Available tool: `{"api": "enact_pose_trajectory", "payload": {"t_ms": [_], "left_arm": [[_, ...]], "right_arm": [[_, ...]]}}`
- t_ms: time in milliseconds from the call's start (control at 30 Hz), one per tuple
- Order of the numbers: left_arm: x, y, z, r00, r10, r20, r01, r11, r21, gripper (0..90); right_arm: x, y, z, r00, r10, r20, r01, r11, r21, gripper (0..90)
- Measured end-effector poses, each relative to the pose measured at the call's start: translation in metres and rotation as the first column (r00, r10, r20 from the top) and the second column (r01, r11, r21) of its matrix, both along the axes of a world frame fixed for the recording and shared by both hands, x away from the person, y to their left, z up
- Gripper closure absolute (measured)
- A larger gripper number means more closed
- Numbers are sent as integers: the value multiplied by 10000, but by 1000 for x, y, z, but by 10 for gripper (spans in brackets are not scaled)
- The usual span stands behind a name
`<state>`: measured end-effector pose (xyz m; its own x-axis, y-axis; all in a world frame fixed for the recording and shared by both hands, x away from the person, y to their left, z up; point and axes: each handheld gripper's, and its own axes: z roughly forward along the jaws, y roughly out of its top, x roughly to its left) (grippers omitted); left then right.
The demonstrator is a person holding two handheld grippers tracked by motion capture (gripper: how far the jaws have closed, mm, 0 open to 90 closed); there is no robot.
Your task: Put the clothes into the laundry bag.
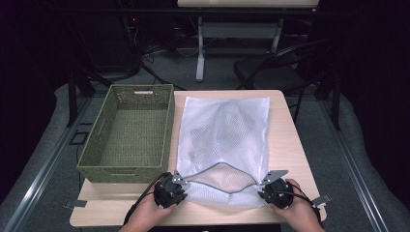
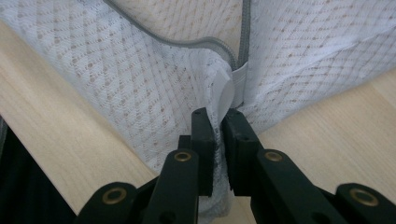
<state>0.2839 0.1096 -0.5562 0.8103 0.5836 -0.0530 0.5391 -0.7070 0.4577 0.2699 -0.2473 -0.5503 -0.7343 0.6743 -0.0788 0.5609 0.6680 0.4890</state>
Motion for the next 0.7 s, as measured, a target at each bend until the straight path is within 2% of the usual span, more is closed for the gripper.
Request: {"api": "enact_pose_trajectory", "payload": {"t_ms": [67,100,133,200,267,300,700], "left_arm": [[0,0,0,10000,2,-10,-2,10000,3,799],[0,0,0,10000,9,-8,-9,10000,9,794],[0,0,-1,10000,15,-21,-15,10000,-44,792],[0,1,-1,10000,21,-32,-21,10000,-76,785],[0,2,-1,10000,53,-22,-53,9999,-136,769],[1,2,-1,10000,51,-17,-51,9999,-126,765],[1,7,4,9997,157,211,-152,9996,-246,649]], "right_arm": [[0,-1,-1,9999,-12,-119,12,10000,-48,820],[0,-2,-3,9999,-50,-146,52,10000,82,819],[0,-3,-3,9999,-99,-110,98,9999,-35,819],[0,-4,-5,9996,-117,-251,122,9997,213,814],[1,-5,-4,9997,-150,-185,151,9999,41,808],[0,-5,-4,9996,-220,-157,222,9996,154,803],[-1,-10,0,9990,-403,-175,405,9991,149,729]]}}
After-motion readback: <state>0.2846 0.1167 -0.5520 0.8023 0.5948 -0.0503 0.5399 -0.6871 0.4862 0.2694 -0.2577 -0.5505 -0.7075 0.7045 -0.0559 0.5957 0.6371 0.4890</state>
